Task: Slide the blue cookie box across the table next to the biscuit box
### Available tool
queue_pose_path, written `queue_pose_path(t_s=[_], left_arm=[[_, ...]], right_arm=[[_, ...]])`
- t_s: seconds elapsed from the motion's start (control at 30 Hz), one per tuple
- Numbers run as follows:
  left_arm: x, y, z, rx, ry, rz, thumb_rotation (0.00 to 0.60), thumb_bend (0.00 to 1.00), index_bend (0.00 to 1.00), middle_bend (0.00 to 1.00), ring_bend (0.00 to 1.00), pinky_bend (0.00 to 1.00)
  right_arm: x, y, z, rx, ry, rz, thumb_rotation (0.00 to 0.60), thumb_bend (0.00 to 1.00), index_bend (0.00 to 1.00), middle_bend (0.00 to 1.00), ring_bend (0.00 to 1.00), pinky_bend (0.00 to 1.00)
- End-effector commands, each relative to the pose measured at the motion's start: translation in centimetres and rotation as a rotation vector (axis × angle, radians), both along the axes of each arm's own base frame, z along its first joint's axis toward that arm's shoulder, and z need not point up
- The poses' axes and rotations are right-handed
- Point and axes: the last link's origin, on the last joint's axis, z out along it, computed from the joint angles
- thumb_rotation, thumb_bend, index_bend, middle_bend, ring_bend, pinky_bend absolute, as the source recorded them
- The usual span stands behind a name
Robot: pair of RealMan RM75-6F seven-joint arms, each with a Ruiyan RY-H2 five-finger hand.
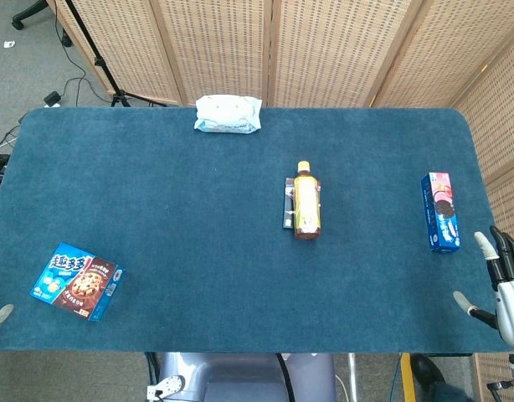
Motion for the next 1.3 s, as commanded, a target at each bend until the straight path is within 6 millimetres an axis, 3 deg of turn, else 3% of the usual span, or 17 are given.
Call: queue_pose_path(t_s=[0.03, 0.27, 0.4, 0.53, 0.7, 0.87, 1.1, 1.3], left_arm=[[0.0, 0.0, 0.0, -0.001, 0.001, -0.001, 0.6, 0.0, 0.0, 0.0, 0.0, 0.0], [-0.1, 0.0, -0.1, -0.007, 0.001, 0.006, 0.6, 0.0, 0.0, 0.0, 0.0, 0.0], [-1.7, 0.8, -0.5, -0.05, 0.068, 0.037, 0.6, 0.0, 0.0, 0.0, 0.0, 0.0], [-5.4, 2.0, -0.7, -0.104, 0.118, 0.019, 0.6, 0.0, 0.0, 0.0, 0.0, 0.0], [-10.8, 2.1, 0.5, -0.117, 0.131, 0.052, 0.6, 0.0, 0.0, 0.0, 0.0, 0.0], [-13.9, 1.7, 0.5, -0.119, 0.086, 0.085, 0.6, 0.0, 0.0, 0.0, 0.0, 0.0], [-14.7, 5.0, -1.0, -0.194, -0.086, 0.046, 0.6, 0.0, 0.0, 0.0, 0.0, 0.0], [-11.9, 6.2, -3.0, -0.337, -0.46, -0.08, 0.6, 0.0, 0.0, 0.0, 0.0, 0.0]], right_arm=[[0.0, 0.0, 0.0, 0.011, -0.006, -0.003, 0.6, 0.0, 0.0, 0.0, 0.0, 0.0], [0.0, 0.0, 0.1, 0.021, -0.021, -0.003, 0.6, 0.0, 0.0, 0.0, 0.0, 0.0], [0.0, 0.0, 0.3, 0.021, -0.036, -0.003, 0.6, 0.0, 0.0, 0.0, 0.0, 0.0], [-0.1, -0.1, 0.3, 0.024, -0.041, -0.007, 0.6, 0.0, 0.0, 0.0, 0.0, 0.0], [0.1, -0.2, -0.1, 0.035, -0.032, -0.007, 0.6, 0.0, 0.0, 0.0, 0.0, 0.0], [0.3, -0.1, -0.6, 0.047, -0.024, -0.002, 0.6, 0.0, 0.0, 0.0, 0.0, 0.0], [0.4, -0.2, -0.9, 0.055, -0.017, -0.002, 0.6, 0.0, 0.0, 0.0, 0.0, 0.0], [0.3, -0.4, -0.6, 0.044, -0.029, -0.011, 0.6, 0.0, 0.0, 0.0, 0.0, 0.0]])
